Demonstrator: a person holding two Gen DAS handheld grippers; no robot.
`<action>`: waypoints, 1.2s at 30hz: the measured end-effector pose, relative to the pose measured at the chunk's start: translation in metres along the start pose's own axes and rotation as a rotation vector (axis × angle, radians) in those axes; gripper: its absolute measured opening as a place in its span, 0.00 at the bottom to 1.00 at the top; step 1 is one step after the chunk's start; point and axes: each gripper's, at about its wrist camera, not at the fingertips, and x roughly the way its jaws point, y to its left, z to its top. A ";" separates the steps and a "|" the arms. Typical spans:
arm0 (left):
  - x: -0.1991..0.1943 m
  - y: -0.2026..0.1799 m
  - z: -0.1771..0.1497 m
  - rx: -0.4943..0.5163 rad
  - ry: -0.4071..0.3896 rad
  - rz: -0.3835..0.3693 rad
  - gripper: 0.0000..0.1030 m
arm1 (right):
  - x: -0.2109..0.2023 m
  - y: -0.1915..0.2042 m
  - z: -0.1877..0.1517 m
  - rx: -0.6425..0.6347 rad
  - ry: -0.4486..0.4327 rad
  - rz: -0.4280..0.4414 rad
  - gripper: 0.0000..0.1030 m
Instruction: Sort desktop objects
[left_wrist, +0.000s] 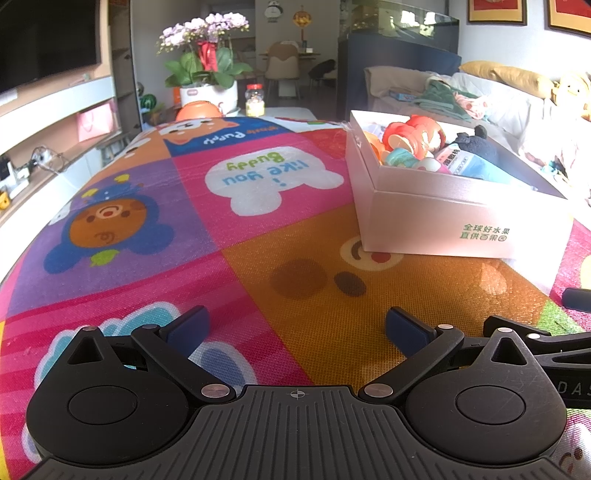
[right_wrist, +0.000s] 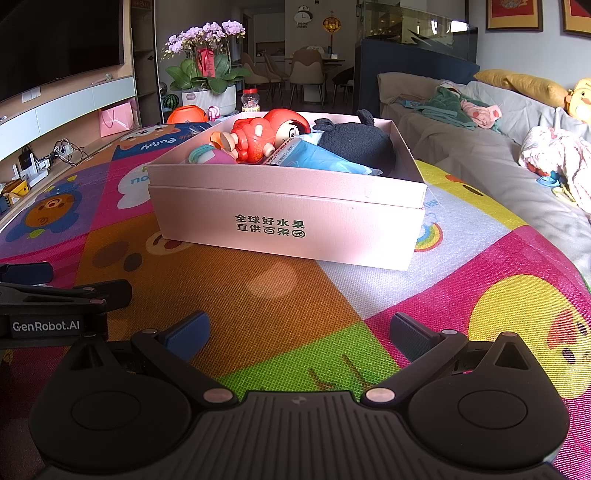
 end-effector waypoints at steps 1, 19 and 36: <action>-0.001 0.000 -0.001 0.006 0.004 -0.003 1.00 | 0.000 0.000 0.000 0.000 0.000 0.000 1.00; -0.007 0.004 0.008 -0.002 0.082 -0.008 1.00 | 0.000 0.000 0.000 0.000 0.000 0.000 1.00; -0.008 0.008 0.004 -0.004 0.059 -0.012 1.00 | 0.000 0.000 0.000 0.000 0.000 0.000 1.00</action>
